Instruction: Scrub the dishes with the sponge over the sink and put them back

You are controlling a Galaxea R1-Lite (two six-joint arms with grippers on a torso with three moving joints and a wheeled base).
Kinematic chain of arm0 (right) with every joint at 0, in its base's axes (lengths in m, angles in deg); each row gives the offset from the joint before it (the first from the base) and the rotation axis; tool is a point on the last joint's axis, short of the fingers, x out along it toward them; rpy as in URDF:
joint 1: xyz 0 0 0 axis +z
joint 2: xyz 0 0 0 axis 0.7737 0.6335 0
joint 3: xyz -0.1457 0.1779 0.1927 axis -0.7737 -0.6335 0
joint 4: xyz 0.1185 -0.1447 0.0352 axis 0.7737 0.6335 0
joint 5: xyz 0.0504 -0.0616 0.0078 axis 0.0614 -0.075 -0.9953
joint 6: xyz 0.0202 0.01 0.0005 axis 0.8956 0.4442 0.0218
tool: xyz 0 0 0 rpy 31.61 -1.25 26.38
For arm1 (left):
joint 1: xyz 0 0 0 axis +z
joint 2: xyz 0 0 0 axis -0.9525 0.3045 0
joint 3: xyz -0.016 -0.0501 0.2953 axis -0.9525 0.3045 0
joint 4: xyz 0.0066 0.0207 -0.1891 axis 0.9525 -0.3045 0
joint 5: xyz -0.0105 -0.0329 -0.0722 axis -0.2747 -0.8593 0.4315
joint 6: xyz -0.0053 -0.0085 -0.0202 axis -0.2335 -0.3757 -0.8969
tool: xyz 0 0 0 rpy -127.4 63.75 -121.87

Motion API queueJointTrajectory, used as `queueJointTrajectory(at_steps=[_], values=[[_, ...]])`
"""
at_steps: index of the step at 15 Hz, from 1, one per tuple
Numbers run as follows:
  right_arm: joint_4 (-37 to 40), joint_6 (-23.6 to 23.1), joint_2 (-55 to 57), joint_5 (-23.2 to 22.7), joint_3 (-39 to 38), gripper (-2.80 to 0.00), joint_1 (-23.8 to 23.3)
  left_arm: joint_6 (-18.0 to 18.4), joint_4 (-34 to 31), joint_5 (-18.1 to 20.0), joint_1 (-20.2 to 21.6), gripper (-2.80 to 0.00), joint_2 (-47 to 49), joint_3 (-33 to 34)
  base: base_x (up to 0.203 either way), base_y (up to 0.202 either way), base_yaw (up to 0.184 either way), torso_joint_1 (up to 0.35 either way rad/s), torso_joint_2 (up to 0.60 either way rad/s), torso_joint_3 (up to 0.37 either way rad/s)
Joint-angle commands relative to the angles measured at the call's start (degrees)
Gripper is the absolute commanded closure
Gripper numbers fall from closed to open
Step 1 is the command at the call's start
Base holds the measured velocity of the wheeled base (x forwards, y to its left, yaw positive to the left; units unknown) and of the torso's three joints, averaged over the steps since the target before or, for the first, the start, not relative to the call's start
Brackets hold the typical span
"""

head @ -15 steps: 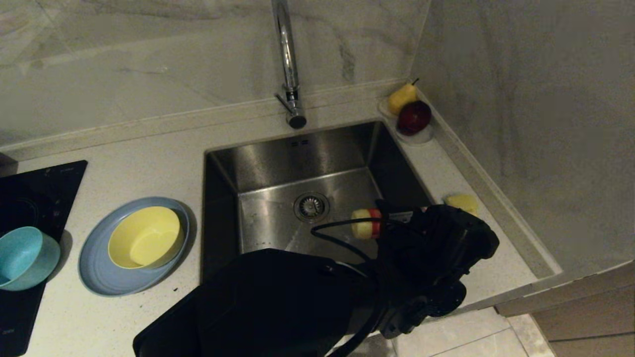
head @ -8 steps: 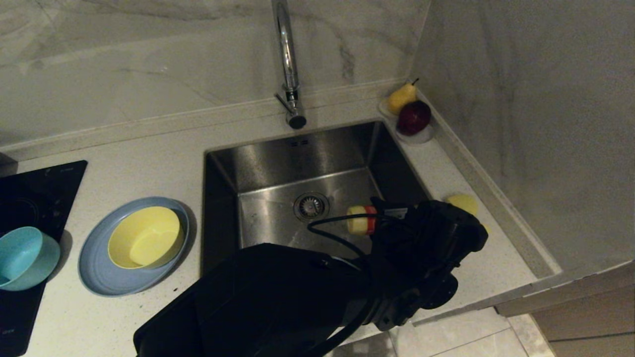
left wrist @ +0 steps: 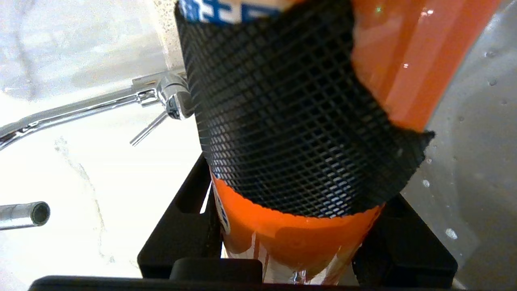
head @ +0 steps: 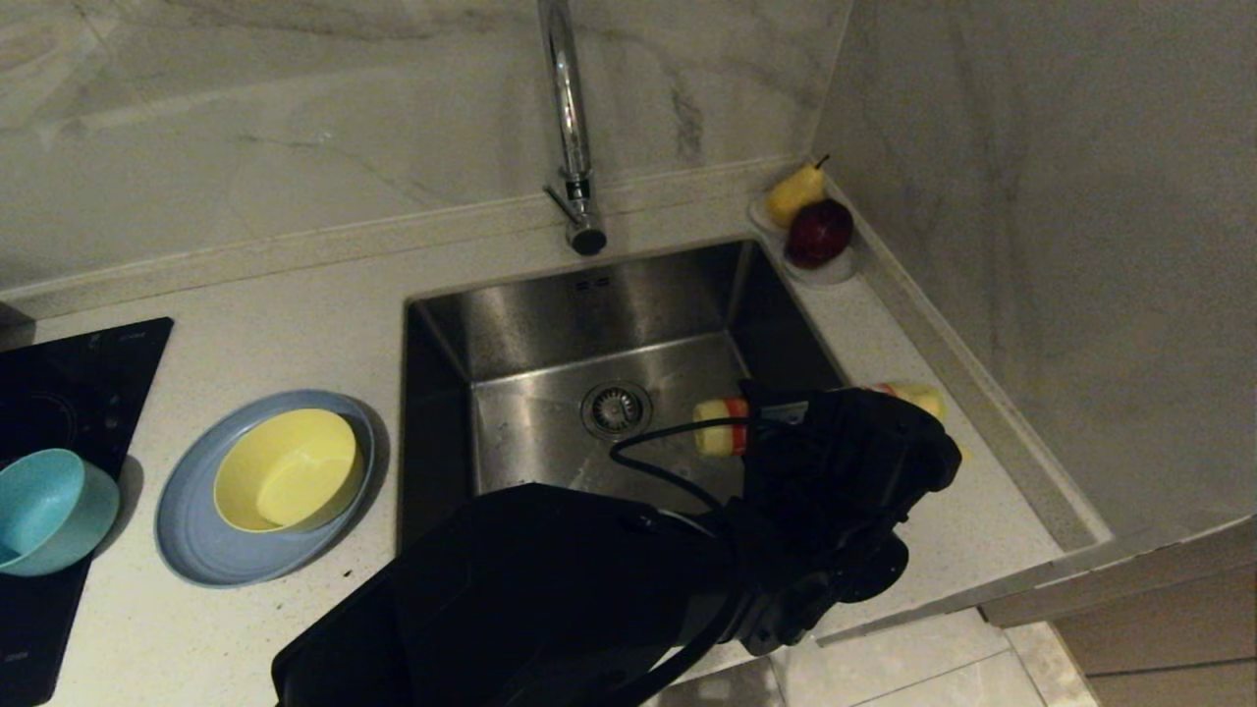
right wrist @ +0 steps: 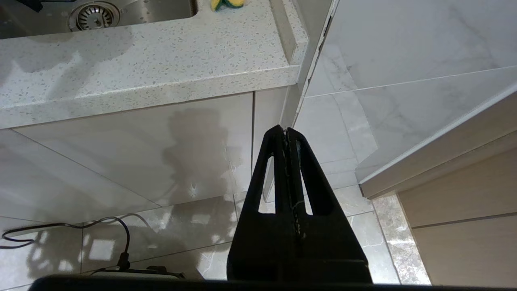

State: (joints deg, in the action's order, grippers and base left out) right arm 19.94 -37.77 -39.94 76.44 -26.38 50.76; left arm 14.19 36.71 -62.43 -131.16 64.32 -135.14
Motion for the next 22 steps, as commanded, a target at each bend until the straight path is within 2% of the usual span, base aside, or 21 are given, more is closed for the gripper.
queueJointTrajectory(at_steps=[1, 4, 16, 20, 22], values=[[0.0, 0.0, -0.1, 0.0, 0.0, 0.00, 0.0, 1.5, 0.1, 0.4, 0.1, 0.00, 0.2, -0.1, 0.000, 0.000, 0.000, 0.000, 0.00, 0.000], [0.0, 0.0, -0.1, 0.0, 0.0, 0.00, 0.0, 5.6, 0.5, 2.4, 0.1, 0.00, 0.1, -0.9, 0.000, 0.000, 0.000, 0.000, 0.00, 0.000], [0.0, 0.0, -0.1, 0.0, 0.0, 0.00, 0.0, 6.6, 0.5, 2.4, 0.1, 0.00, 1.3, -0.8, 0.000, 0.000, 0.000, 0.000, 0.00, 0.000], [0.0, 0.0, -0.1, 0.0, 0.0, 0.00, 0.0, 5.8, 1.0, 2.4, 0.1, 0.00, 1.2, -0.8, 0.000, 0.000, 0.000, 0.000, 0.00, 0.000], [0.0, 0.0, -0.1, 0.0, 0.0, 0.00, 0.0, 5.9, 3.6, 2.4, 0.1, 0.00, 1.2, -0.8, 0.000, 0.000, 0.000, 0.000, 0.00, 0.000]])
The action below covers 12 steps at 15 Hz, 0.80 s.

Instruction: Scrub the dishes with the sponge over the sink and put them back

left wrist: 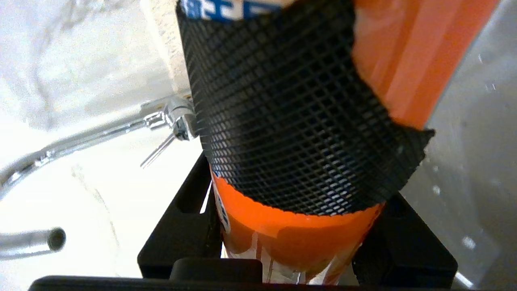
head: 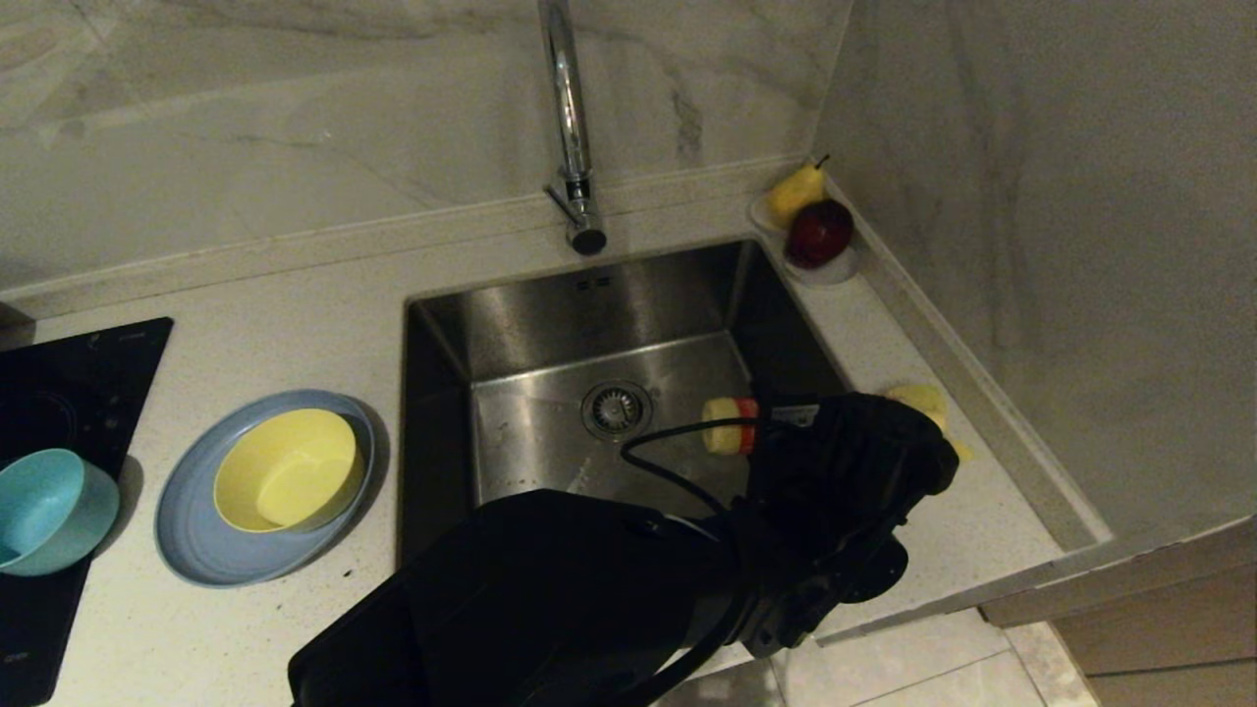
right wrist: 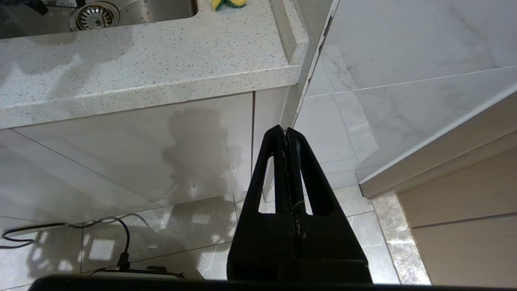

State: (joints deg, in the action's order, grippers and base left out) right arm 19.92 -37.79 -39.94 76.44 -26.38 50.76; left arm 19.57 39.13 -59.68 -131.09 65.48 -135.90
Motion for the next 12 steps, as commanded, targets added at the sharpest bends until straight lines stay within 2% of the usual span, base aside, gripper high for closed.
queueJointTrajectory(at_steps=[1, 9, 12], values=[[0.0, 0.0, -0.1, 0.0, 0.0, 0.00, 0.0, 0.6, 3.2, -0.4, 0.0, 0.00, 0.1, 0.0, 0.000, 0.000, 0.000, 0.000, 0.00, 0.000], [0.0, 0.0, -0.1, 0.0, 0.0, 0.00, 0.0, 1.4, 0.2, -0.1, -0.1, 0.00, 0.2, 0.0, 0.000, 0.000, 0.000, 0.000, 0.00, 0.000], [0.0, 0.0, -0.1, 0.0, 0.0, 0.00, 0.0, 1.2, 0.9, -0.2, -0.1, 0.00, -0.1, 0.0, 0.000, 0.000, 0.000, 0.000, 0.00, 0.000]])
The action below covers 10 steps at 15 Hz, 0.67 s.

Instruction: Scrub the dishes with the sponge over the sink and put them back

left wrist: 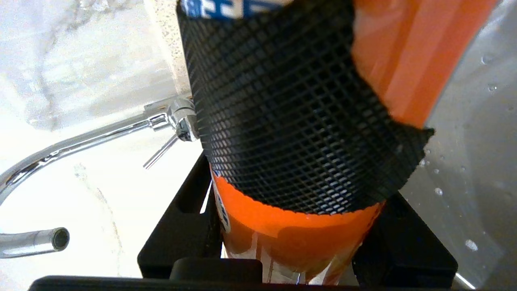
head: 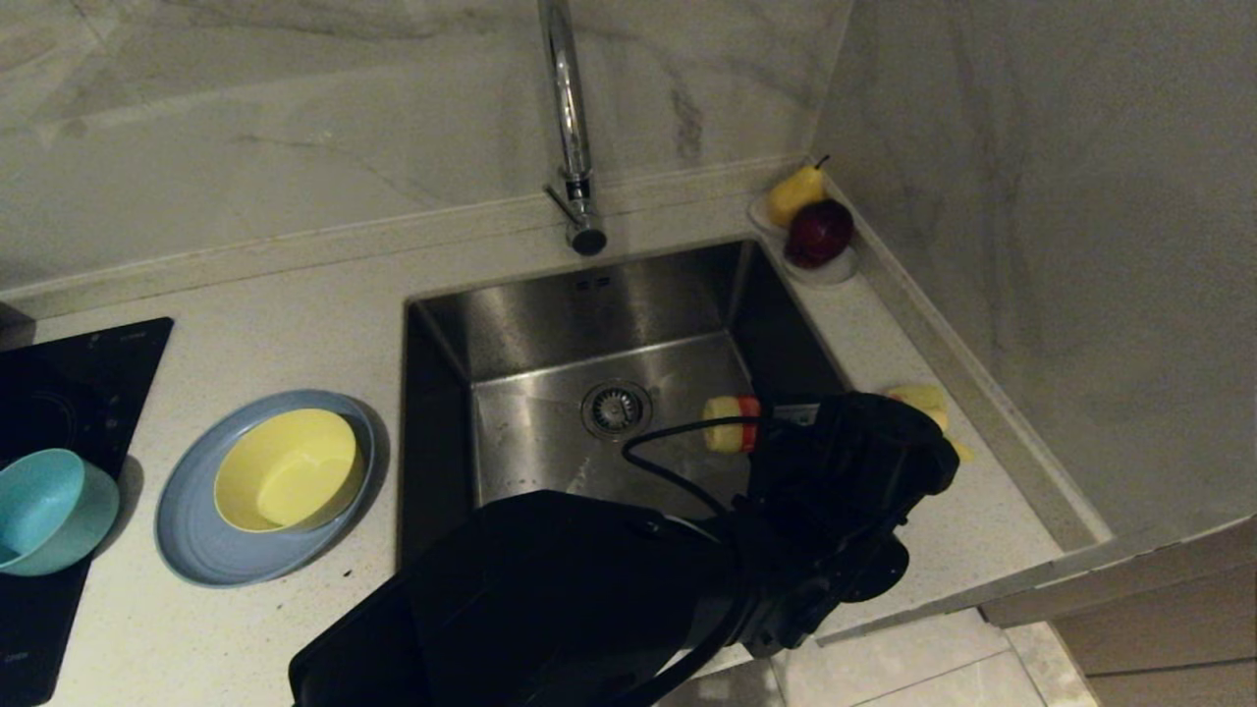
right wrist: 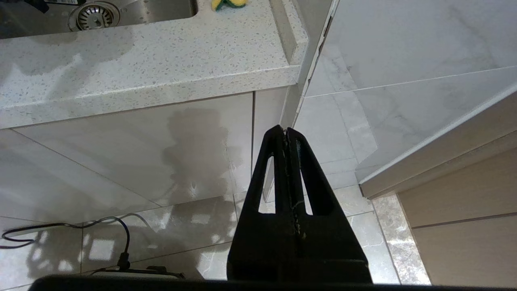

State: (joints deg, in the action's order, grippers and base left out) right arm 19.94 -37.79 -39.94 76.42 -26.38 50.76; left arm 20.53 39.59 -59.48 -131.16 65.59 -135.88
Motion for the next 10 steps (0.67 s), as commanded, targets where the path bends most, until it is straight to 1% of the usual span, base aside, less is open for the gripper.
queueJointTrajectory(at_steps=[1, 2, 3, 4, 6, 8, 10], values=[[0.0, 0.0, -0.1, 0.0, 0.0, 0.00, 0.0, -0.3, 0.8, -0.4, 0.0, 0.00, -0.3, 0.0, 0.000, 0.000, 0.000, 0.000, 0.00, 0.000], [0.0, 0.0, -0.1, 0.0, 0.0, 0.00, 0.0, -0.4, 1.8, -0.5, 0.0, 0.00, -0.3, 0.0, 0.000, 0.000, 0.000, 0.000, 0.00, 0.000], [0.0, 0.0, -0.1, 0.0, 0.0, 0.00, 0.0, -0.1, 4.1, -0.5, 0.0, 0.00, -0.3, 0.0, 0.000, 0.000, 0.000, 0.000, 0.00, 0.000], [0.0, 0.0, -0.1, 0.0, 0.0, 0.00, 0.0, 0.4, 4.5, -0.4, 0.0, 0.00, -0.3, 0.0, 0.000, 0.000, 0.000, 0.000, 0.00, 0.000], [0.0, 0.0, -0.1, 0.0, 0.0, 0.00, 0.0, 0.7, 3.9, -0.2, 0.0, 0.00, 0.0, 0.1, 0.000, 0.000, 0.000, 0.000, 0.00, 0.000], [0.0, 0.0, -0.1, 0.0, 0.0, 0.00, 0.0, 0.6, 1.2, -0.2, 0.0, 0.00, 0.1, 0.1, 0.000, 0.000, 0.000, 0.000, 0.00, 0.000], [0.0, 0.0, -0.1, 0.0, 0.0, 0.00, 0.0, 0.5, 0.3, -0.1, -0.1, 0.00, 0.0, 0.1, 0.000, 0.000, 0.000, 0.000, 0.00, 0.000]])
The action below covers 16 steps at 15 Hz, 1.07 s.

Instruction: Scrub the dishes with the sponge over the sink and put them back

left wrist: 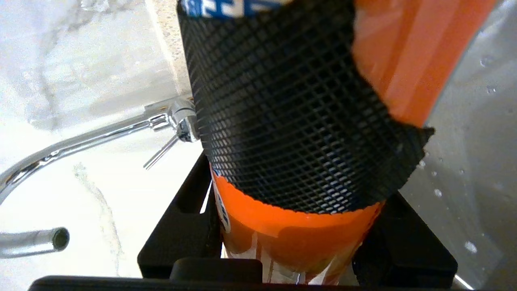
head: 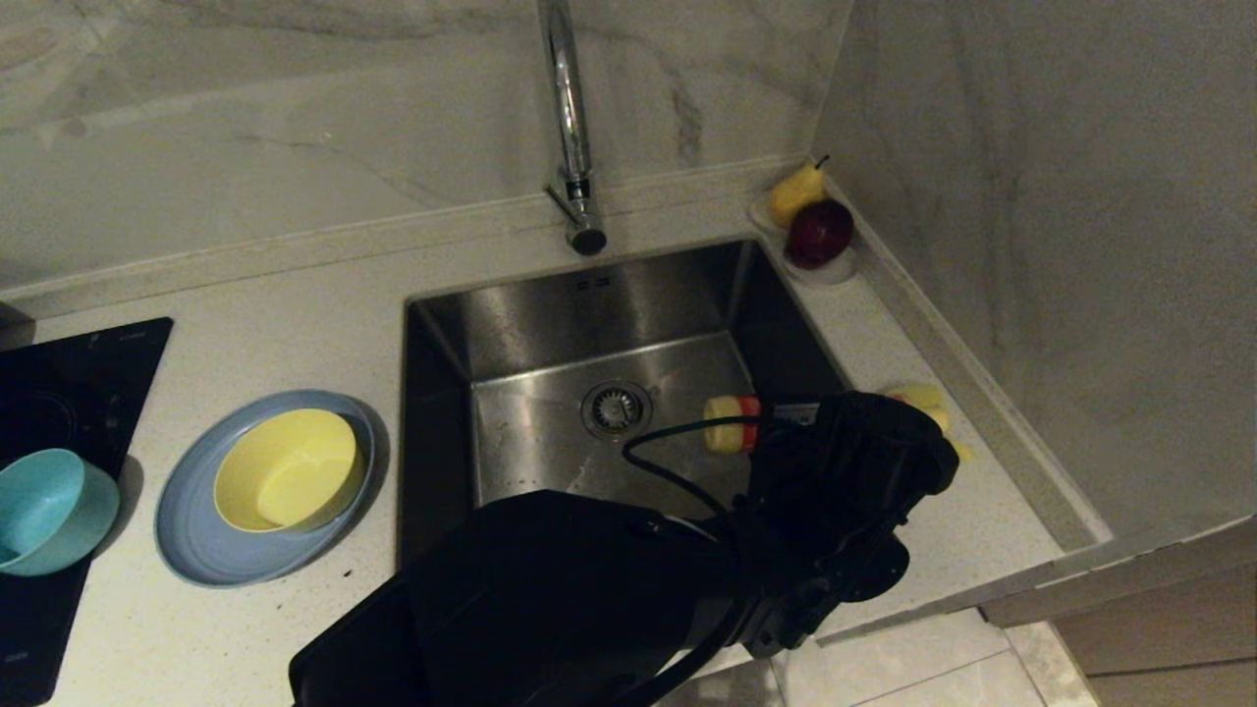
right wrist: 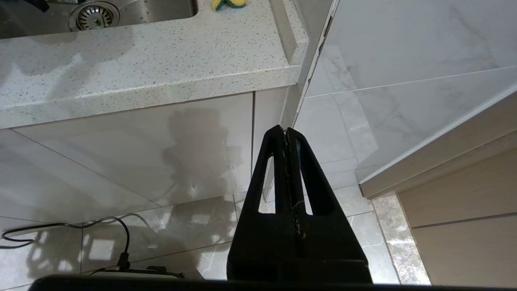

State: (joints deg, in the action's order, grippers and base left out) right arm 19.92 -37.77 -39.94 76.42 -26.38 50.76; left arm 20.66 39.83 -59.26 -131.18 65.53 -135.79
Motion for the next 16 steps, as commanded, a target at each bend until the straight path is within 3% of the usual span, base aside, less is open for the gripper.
queueJointTrajectory(at_steps=[1, 4, 10, 15, 16], values=[[0.0, 0.0, -0.1, 0.0, 0.0, 0.00, 0.0, 0.2, 0.2, -0.5, -0.1, 0.00, 0.0, 0.0, 0.000, 0.000, 0.000, 0.000, 0.00, 0.000], [0.0, 0.0, -0.1, 0.0, 0.0, 0.00, 0.0, -0.5, 1.0, -0.5, -0.1, 0.00, 0.1, 0.1, 0.000, 0.000, 0.000, 0.000, 0.00, 0.000], [0.0, 0.0, -0.1, 0.0, 0.0, 0.00, 0.0, -4.2, 8.6, -0.3, 0.0, 0.00, -2.0, 0.1, 0.000, 0.000, 0.000, 0.000, 0.00, 0.000], [0.0, 0.0, -0.1, 0.0, 0.0, 0.00, 0.0, -6.6, 12.1, 4.5, -0.1, 0.00, -7.8, 0.1, 0.000, 0.000, 0.000, 0.000, 0.00, 0.000], [0.0, 0.0, -0.1, 0.0, 0.0, 0.00, 0.0, -8.5, 12.6, 5.3, -0.1, 0.00, -9.3, 0.1, 0.000, 0.000, 0.000, 0.000, 0.00, 0.000]])
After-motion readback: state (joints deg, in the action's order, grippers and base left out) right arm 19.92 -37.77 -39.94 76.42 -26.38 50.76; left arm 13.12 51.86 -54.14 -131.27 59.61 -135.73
